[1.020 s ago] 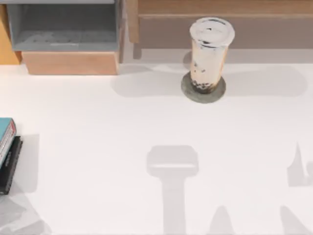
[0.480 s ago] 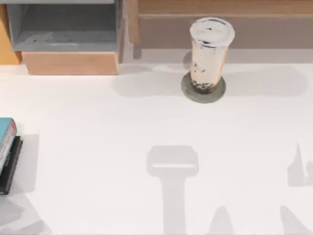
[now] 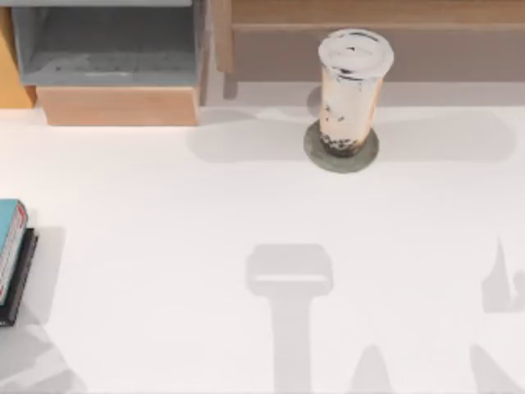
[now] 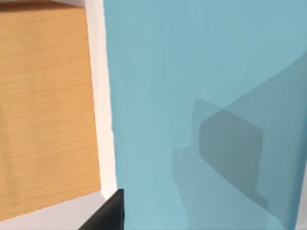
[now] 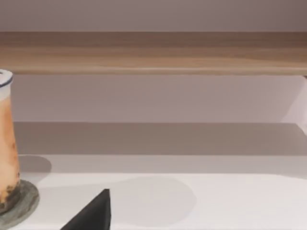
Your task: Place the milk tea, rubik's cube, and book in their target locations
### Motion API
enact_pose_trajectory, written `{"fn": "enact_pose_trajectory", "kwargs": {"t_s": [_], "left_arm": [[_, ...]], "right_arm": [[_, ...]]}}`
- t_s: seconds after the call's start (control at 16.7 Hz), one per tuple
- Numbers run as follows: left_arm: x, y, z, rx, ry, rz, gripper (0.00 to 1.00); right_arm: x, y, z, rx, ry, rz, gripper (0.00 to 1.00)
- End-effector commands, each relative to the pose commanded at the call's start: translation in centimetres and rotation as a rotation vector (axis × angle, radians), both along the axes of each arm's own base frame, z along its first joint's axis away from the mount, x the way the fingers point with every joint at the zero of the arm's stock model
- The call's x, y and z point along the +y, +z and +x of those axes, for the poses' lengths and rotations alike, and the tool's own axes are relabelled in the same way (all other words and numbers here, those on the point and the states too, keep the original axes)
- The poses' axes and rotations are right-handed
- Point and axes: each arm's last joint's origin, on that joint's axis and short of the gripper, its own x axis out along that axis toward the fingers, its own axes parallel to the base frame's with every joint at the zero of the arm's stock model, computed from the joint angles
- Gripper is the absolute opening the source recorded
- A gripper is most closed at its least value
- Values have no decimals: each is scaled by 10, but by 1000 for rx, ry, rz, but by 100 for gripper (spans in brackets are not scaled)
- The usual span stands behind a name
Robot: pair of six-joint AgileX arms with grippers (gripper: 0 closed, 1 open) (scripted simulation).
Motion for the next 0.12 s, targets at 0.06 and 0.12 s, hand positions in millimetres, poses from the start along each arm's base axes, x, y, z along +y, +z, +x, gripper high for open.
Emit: {"fn": "enact_pose_trajectory", "kwargs": {"t_s": [0.06,0.12], "left_arm": [[0,0,0,0,0,0,100],[0,0,0,0,0,0,100]], "right_arm": [[0,0,0,0,0,0,100],[0,0,0,0,0,0,100]]}}
